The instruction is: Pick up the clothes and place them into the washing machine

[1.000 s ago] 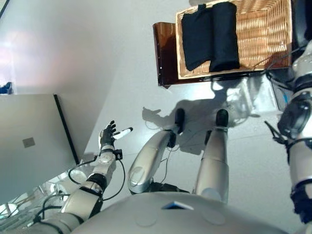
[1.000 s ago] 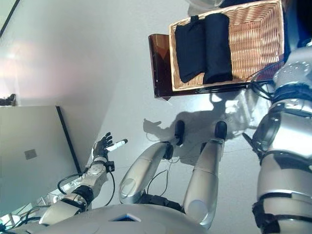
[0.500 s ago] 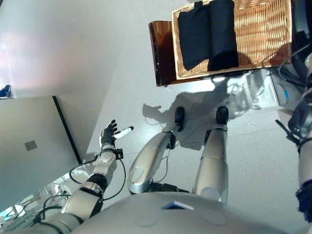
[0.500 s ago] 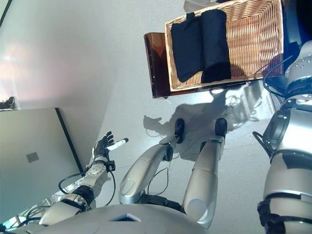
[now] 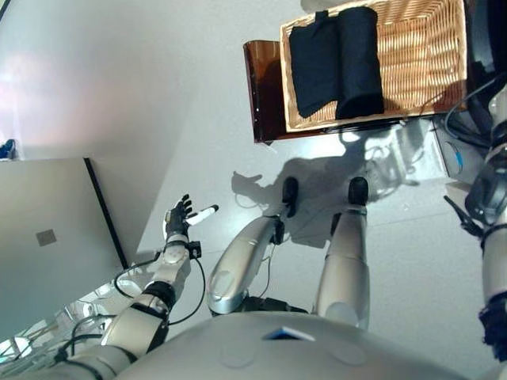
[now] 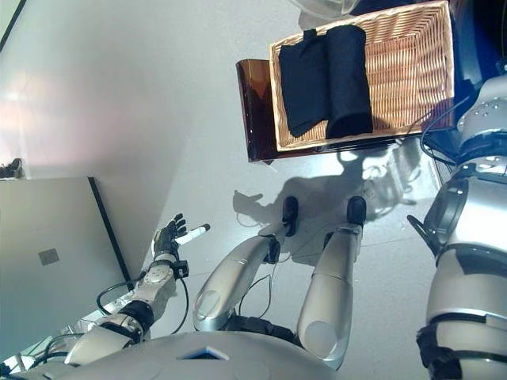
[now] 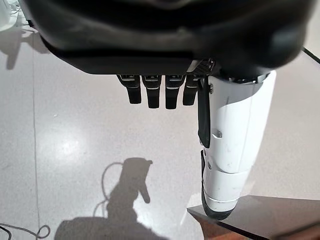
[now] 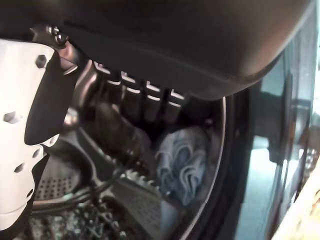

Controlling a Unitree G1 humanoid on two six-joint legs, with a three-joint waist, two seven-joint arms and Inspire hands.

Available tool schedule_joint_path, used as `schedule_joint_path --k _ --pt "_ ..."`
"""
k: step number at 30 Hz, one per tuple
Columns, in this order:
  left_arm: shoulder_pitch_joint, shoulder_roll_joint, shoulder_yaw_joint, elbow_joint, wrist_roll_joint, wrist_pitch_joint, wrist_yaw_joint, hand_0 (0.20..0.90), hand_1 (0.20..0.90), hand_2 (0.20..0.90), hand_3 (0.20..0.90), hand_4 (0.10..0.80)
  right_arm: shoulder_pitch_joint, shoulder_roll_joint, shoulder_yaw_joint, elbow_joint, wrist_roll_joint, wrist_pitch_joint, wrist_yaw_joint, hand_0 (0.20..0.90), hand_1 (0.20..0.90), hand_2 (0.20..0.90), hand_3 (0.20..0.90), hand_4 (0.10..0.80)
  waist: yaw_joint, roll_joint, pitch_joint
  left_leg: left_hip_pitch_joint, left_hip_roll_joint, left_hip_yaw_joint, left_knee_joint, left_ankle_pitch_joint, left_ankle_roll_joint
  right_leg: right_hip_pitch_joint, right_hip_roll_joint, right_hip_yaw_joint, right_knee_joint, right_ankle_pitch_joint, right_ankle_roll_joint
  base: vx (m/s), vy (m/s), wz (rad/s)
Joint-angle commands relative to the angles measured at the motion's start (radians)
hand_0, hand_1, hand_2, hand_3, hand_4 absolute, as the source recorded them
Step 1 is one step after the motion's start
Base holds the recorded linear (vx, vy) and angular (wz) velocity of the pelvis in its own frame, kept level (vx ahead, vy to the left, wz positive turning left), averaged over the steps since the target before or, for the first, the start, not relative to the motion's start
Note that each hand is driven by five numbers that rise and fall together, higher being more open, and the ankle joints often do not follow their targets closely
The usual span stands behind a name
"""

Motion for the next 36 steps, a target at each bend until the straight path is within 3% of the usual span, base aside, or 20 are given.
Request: schedule_joint_path --k 1,11,14,19,24,28,36 --pt "-0.016 0.053 0.054 0.105 -0.01 -0.034 0.028 0.9 0.9 0.9 0.9 0.8 0.019 -0.021 0.083 -0.032 -0.051 -0.052 0.053 0.9 0.9 0.9 0.9 0.8 0.01 -0.031 -0.077 -0.05 -0.012 -0.023 0.067 -0.06 -0.076 0.077 0.028 -0.049 -0.133 0.034 -0.032 -0.008 0.001 0.1" --pt "-0.026 0.071 0.06 0.099 0.011 -0.024 0.022 0.9 0.9 0.9 0.9 0.8 0.172 0.207 0.061 -0.033 -0.02 -0.035 0.119 0.9 0.9 0.9 0.9 0.8 0.015 -0.112 -0.083 0.0 -0.007 -0.044 0.055 -0.059 -0.066 0.162 0.026 -0.065 -0.186 0.055 -0.031 0.01 -0.01 -0.01" --pt "-0.031 0.078 0.073 0.123 0.028 -0.014 0.025 0.9 0.9 0.9 0.9 0.8 0.243 0.306 0.056 -0.054 0.004 -0.037 0.151 0.9 0.9 0.9 0.9 0.8 0.013 -0.156 -0.079 0.027 -0.004 -0.054 0.052 -0.06 -0.062 0.202 0.027 -0.076 -0.208 0.061 -0.031 0.018 -0.02 0.07" --pt "-0.031 0.088 0.084 0.129 0.035 -0.007 0.022 0.9 0.9 0.9 0.9 0.8 0.3 0.361 0.084 -0.07 -0.001 -0.016 0.186 0.9 0.9 0.9 0.9 0.8 0.013 -0.198 -0.073 0.047 0.001 -0.061 0.053 -0.062 -0.061 0.235 0.027 -0.086 -0.224 0.069 -0.032 0.002 -0.025 0.07" --pt "-0.018 0.104 0.111 0.13 0.06 -0.003 0.016 0.9 0.9 0.9 0.9 0.8 0.402 0.399 0.16 -0.109 -0.121 0.025 0.227 0.9 0.9 0.9 0.9 0.8 0.01 -0.245 -0.069 0.093 0.003 -0.077 0.033 -0.054 -0.062 0.286 0.026 -0.102 -0.253 0.082 -0.029 0.019 -0.033 0.05" --pt "-0.003 0.1 0.137 0.139 0.088 0.004 0.017 0.9 0.9 0.9 0.9 0.8 0.545 0.431 0.234 -0.211 -0.327 0.043 0.201 0.9 0.9 0.9 0.9 0.8 -0.004 -0.289 -0.088 0.158 0.009 -0.09 -0.025 -0.031 -0.065 0.353 0.023 -0.105 -0.309 0.103 -0.02 0.042 -0.018 -0.02" --pt "0.014 0.091 0.178 0.172 0.147 0.022 0.014 0.9 0.9 0.9 0.9 0.8 0.761 0.439 0.315 -0.268 -0.593 0.088 0.208 0.9 0.9 0.9 0.9 0.8 -0.024 -0.333 -0.134 0.281 0.019 -0.098 -0.105 -0.017 -0.066 0.469 0.022 -0.109 -0.376 0.113 -0.007 0.076 -0.027 -0.02"
